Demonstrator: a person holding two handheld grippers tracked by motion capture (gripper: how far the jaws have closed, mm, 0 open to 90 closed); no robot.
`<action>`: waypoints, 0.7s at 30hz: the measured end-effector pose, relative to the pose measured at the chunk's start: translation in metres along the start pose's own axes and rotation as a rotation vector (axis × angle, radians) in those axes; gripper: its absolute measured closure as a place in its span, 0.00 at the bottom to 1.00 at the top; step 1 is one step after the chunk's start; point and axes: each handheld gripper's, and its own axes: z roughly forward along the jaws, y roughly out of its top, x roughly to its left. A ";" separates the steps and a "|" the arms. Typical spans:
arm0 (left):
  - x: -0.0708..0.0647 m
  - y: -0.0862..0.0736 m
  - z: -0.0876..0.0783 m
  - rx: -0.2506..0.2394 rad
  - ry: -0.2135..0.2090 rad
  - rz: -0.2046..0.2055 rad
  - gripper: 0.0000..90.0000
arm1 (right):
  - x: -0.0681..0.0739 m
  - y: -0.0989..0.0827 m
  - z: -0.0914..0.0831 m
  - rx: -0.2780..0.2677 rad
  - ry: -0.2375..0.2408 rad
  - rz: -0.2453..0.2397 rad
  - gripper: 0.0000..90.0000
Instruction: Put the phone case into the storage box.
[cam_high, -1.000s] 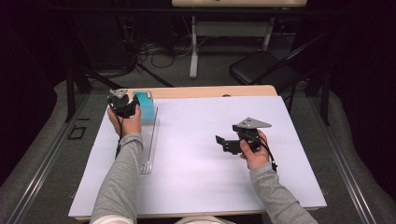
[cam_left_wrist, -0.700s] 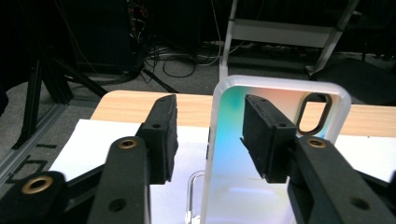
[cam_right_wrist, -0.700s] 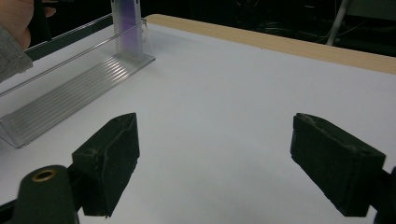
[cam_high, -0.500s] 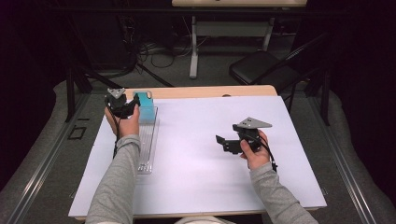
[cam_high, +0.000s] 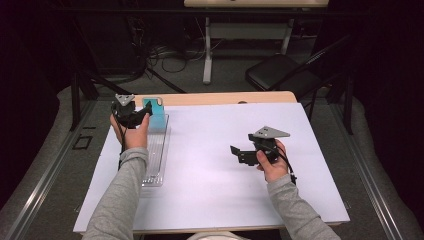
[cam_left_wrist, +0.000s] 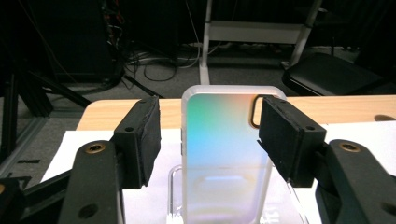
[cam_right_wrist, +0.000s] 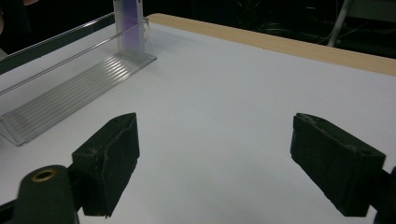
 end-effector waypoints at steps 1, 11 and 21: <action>0.000 0.000 0.000 0.003 -0.007 0.002 0.43 | 0.000 0.000 0.000 0.000 0.001 -0.003 0.17; -0.003 0.001 -0.013 0.016 -0.055 0.029 0.40 | 0.002 -0.001 0.000 0.007 0.009 -0.007 0.17; -0.001 0.001 -0.031 -0.008 -0.061 0.070 0.40 | 0.004 0.000 -0.002 -0.002 0.008 -0.015 0.17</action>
